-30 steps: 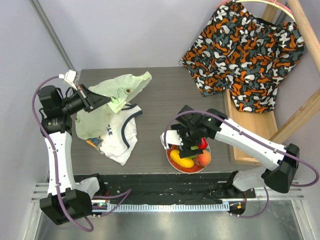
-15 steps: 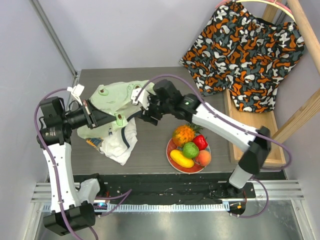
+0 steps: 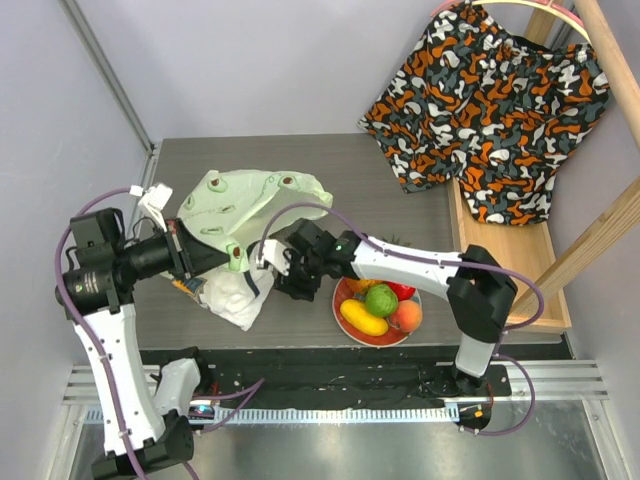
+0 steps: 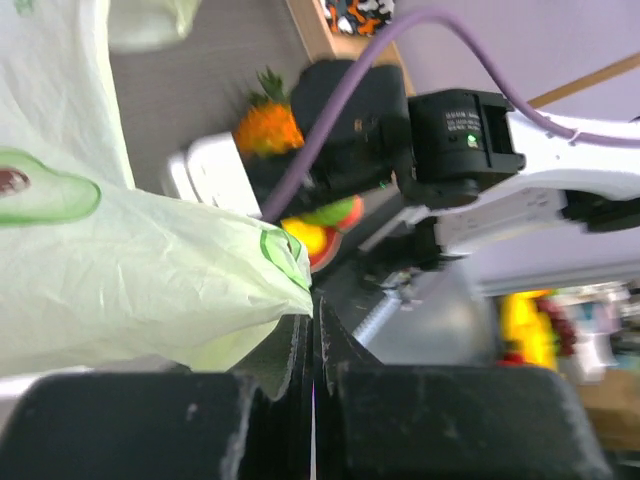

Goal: Take the fake fruits out of the plastic bag
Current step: Move the plastic bag to the center of the board.

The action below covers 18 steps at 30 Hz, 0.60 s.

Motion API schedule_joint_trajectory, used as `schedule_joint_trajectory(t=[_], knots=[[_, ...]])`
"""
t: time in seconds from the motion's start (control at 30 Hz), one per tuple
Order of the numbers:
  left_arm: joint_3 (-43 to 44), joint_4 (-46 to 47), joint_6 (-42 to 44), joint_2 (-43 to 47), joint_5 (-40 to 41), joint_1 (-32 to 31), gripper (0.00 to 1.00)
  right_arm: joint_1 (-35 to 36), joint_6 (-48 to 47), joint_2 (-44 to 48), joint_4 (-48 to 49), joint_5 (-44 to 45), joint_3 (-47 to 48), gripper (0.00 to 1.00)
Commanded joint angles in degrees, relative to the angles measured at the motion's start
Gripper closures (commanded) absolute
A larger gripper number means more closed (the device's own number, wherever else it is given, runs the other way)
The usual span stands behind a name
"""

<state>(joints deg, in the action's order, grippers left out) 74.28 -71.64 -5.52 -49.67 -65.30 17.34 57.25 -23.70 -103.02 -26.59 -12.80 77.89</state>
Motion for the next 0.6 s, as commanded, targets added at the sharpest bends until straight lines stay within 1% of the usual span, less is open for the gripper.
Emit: schedule_joint_trajectory(t=[0.0, 0.03, 0.07, 0.13, 0.17, 0.27, 0.37, 0.4, 0.43, 0.5, 0.53, 0.57], knots=[[5.5, -23.5, 18.1, 0.6, 1.0, -0.1, 1.0, 1.1, 0.3, 8.2, 4.3, 0.3, 0.1, 0.43], [3.3, -22.9, 16.2, 0.7, 1.4, -0.6, 1.0, 1.0, -0.4, 8.2, 4.1, 0.6, 2.2, 0.44], [2.5, -23.0, 16.4, 1.0, 0.8, -0.6, 1.0, 0.7, -0.7, 7.9, 3.8, 1.0, 3.7, 0.44], [1.5, -20.4, 14.1, 2.0, 1.1, -0.6, 1.0, 0.6, -1.2, 7.0, 3.7, 1.4, 7.9, 0.42], [1.8, -18.6, 13.4, 1.9, 1.6, -0.6, 1.0, 0.6, -1.3, 6.0, 3.5, 2.3, 9.3, 0.41], [4.8, -18.7, 14.1, -0.9, 3.9, -0.6, 1.0, -0.9, -0.7, 6.0, 2.7, 3.0, 14.6, 0.4], [7.1, -17.0, 13.8, -3.1, 4.0, -0.6, 1.0, -6.0, 1.9, 7.6, 2.9, 4.3, 18.1, 0.34], [7.5, -16.5, 13.6, -3.4, 4.1, -0.6, 1.0, -7.5, 4.3, 8.3, 3.2, 5.3, 18.7, 0.32], [8.2, -16.3, 13.5, -3.9, 4.0, -0.6, 1.0, -10.6, 5.1, 8.5, 4.0, 6.3, 19.2, 0.24], [8.6, -15.8, 13.7, -5.3, 3.9, -0.6, 1.0, -12.1, 4.3, 8.5, 4.5, 9.4, 18.7, 0.05], [8.9, -15.7, 13.8, -5.7, 3.7, -0.6, 1.0, -12.7, 3.1, 8.4, 4.8, 12.4, 17.6, 0.0], [9.0, -15.3, 13.8, -5.9, 3.2, -0.6, 1.0, -12.9, 1.8, 8.2, 4.6, 12.5, 16.7, 0.0]])
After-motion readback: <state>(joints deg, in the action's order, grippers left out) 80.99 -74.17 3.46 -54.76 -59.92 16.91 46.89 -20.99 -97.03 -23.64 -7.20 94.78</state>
